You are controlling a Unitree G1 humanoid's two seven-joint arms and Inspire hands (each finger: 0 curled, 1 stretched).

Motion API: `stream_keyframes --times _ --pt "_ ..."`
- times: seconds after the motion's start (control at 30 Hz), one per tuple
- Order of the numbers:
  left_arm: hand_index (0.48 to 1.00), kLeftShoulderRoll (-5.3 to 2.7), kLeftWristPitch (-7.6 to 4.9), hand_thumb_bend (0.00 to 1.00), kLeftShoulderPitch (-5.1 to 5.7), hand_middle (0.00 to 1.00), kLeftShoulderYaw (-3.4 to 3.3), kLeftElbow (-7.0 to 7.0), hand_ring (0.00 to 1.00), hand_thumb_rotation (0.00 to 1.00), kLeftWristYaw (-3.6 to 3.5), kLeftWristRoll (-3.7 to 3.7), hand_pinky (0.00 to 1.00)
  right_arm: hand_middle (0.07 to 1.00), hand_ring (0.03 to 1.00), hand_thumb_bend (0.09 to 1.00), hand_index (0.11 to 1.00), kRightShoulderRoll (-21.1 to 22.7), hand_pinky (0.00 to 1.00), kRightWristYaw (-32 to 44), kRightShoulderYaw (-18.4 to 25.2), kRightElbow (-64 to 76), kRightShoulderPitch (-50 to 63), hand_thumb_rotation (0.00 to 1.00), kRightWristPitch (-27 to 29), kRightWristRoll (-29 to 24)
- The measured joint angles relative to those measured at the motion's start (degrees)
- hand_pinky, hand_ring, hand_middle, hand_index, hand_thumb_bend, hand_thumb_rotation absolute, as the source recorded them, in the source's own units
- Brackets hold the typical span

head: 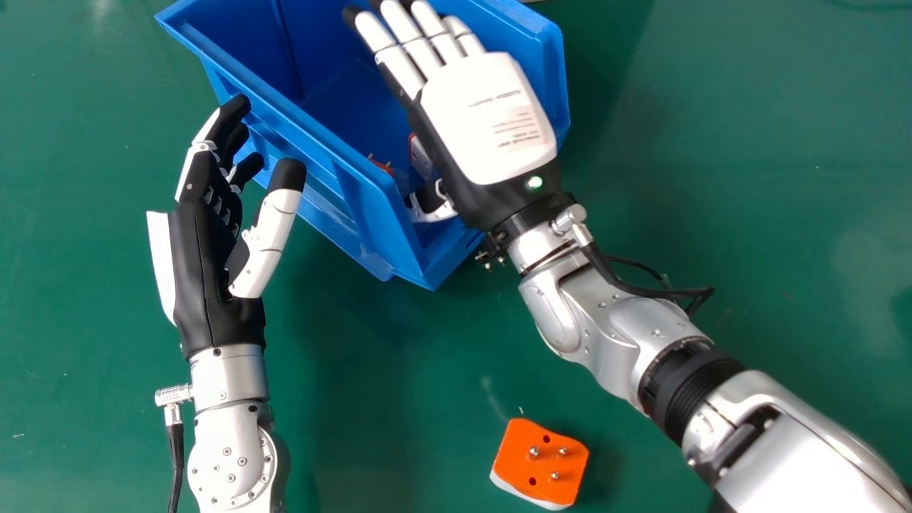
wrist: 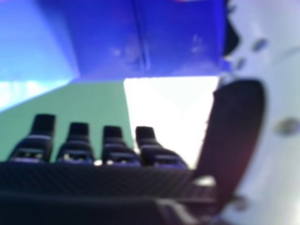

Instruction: Pick all objects and put in blue box

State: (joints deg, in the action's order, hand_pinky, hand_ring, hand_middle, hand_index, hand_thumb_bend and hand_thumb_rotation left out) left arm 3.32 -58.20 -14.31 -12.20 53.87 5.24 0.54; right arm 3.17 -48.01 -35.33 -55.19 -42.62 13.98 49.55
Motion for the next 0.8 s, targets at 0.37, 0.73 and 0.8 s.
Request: stream_keyframes --times 0.37,0.73,0.8 --pt "0.807 0.01 0.05 0.83 0.13 0.90 -0.06 -0.21 0.90 0.60 -1.29 0.78 0.85 1.000 0.999 0.850 0.999 4.90 1.00 0.14 7.08 23.51 13.71 0.18 -1.96 -2.26" --pt "0.809 -0.03 0.04 0.84 0.91 0.90 0.05 -0.82 0.90 0.60 -2.16 1.63 0.86 0.995 0.992 0.800 0.994 6.87 0.95 -4.48 13.19 33.35 28.02 0.27 5.89 -5.56" --pt "0.809 -0.04 0.04 0.84 1.18 0.90 0.04 -0.98 0.90 0.60 -2.47 1.71 0.86 0.991 0.985 0.795 0.991 7.53 0.94 -4.63 14.03 33.56 30.47 0.26 8.96 -6.89"
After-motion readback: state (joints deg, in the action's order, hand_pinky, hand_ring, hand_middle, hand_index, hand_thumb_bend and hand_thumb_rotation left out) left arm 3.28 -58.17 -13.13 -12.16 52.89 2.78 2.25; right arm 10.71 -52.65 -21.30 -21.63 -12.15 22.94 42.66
